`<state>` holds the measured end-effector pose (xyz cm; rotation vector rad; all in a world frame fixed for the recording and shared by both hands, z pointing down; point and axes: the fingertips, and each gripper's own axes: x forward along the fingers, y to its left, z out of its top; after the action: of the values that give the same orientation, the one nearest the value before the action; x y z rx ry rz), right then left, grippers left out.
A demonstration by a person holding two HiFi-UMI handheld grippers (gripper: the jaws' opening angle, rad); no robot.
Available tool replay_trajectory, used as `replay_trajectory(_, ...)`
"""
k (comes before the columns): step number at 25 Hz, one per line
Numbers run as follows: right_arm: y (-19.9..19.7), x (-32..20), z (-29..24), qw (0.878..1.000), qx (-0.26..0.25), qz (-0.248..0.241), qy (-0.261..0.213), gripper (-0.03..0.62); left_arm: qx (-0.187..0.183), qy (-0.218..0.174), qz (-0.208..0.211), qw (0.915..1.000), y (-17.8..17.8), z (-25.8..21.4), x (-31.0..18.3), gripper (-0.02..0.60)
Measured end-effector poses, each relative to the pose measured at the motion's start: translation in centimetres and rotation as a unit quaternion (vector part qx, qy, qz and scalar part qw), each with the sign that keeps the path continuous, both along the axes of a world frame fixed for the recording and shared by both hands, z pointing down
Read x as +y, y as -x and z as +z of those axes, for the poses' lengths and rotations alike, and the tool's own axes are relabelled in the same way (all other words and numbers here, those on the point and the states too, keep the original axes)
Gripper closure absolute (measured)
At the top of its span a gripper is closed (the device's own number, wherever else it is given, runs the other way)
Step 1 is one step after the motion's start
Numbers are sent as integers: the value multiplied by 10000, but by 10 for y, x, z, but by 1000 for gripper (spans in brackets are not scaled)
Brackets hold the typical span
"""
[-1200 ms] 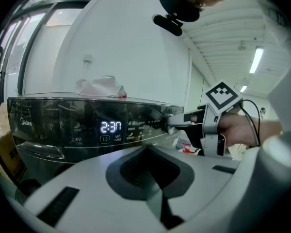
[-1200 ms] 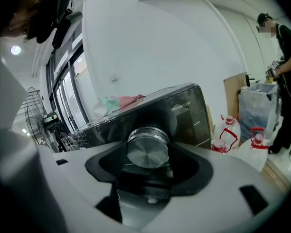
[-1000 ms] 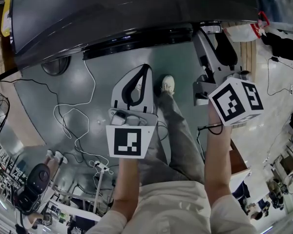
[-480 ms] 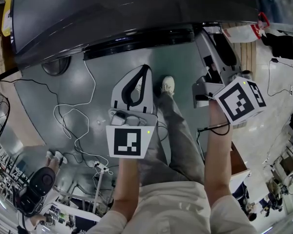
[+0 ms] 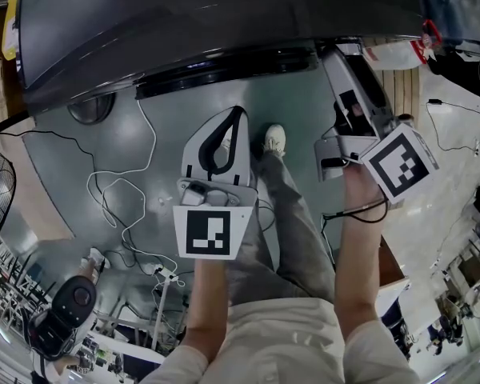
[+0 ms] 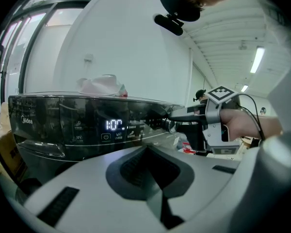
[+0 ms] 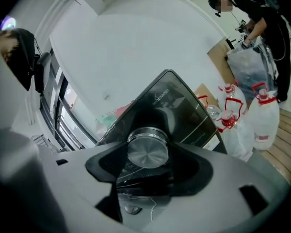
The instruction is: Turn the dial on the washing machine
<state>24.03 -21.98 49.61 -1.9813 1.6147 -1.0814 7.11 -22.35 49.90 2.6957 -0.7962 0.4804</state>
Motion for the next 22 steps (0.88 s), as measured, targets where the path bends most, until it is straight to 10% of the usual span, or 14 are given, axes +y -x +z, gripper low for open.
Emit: replay_trajectory(22, 1, 2, 6, 9957, -862, 227, -263, 315, -24, 21, 4, 10000, 0, 7, 0, 569)
